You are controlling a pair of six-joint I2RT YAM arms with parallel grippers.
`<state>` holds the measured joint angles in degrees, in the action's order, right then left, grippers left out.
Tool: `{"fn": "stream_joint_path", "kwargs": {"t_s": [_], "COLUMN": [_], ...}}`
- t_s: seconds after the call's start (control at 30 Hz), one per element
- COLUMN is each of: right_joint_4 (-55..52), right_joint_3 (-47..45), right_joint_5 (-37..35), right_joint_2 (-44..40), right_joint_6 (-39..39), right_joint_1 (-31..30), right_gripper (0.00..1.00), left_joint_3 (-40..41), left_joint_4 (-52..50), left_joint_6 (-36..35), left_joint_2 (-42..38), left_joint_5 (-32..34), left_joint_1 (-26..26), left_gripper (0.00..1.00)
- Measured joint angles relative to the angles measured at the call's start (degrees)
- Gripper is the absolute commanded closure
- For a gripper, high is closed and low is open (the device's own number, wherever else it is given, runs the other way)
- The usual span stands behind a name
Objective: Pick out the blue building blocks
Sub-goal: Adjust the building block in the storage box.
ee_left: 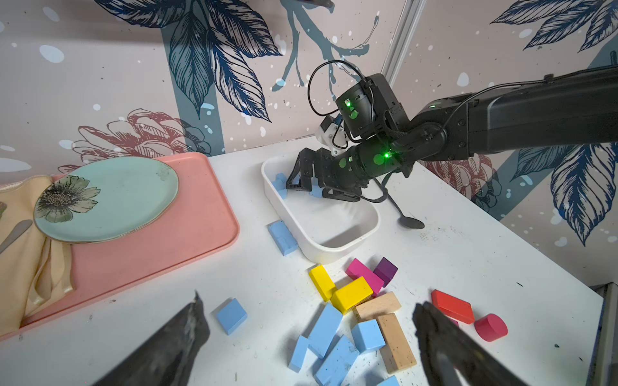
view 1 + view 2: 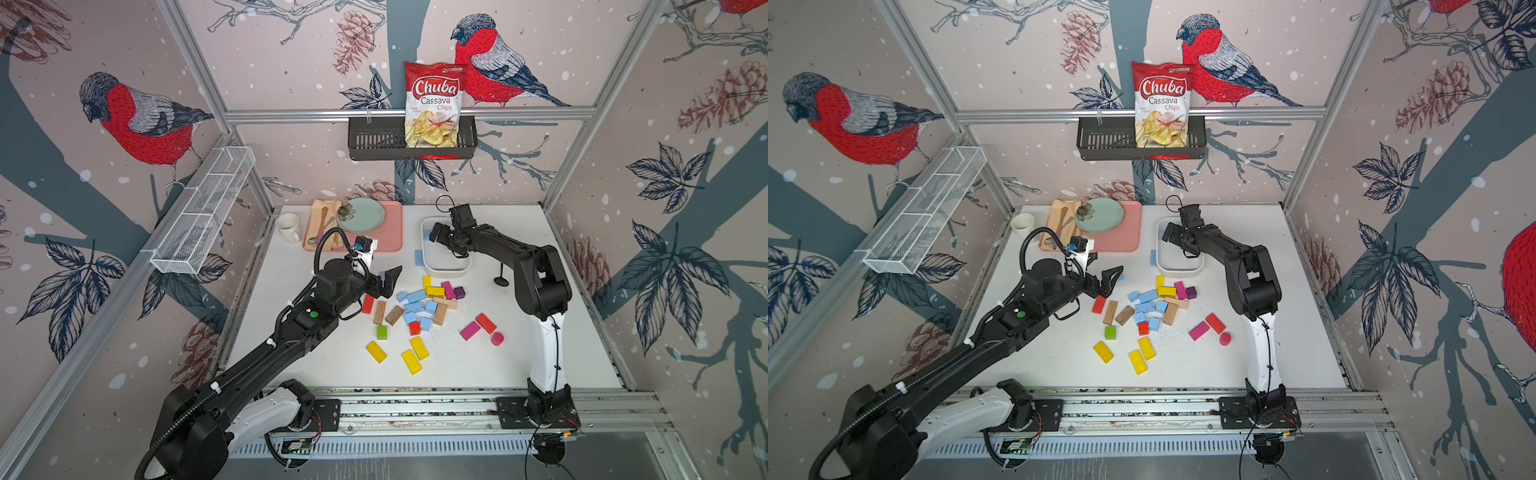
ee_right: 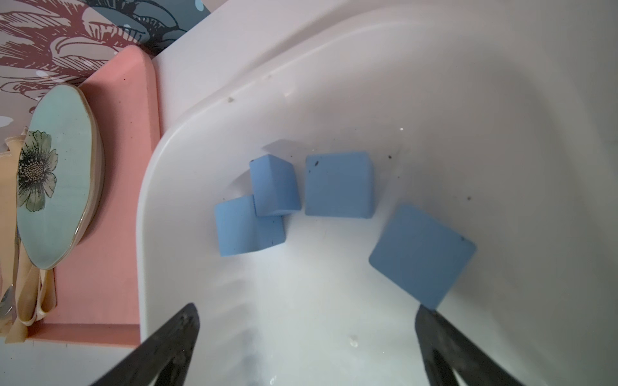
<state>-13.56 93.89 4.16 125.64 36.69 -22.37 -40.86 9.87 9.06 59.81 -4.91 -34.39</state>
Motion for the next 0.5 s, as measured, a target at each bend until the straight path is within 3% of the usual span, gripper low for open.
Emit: {"fn": "stream_joint_path", "kwargs": {"t_s": [0.5], "right_joint_4": [1.01], "right_joint_3": [8.22], "right_joint_5": [0.31], "right_joint_2": [5.38], "right_joint_6": [2.21], "right_joint_1": [2.14], "right_gripper": [0.00], "left_joint_3": [-0.11], "left_joint_4": [0.24], "left_joint_6": [0.66], "left_joint_2": [2.89], "left_joint_5": [-3.87], "left_joint_1": [0.02], "left_gripper": [0.01]}}
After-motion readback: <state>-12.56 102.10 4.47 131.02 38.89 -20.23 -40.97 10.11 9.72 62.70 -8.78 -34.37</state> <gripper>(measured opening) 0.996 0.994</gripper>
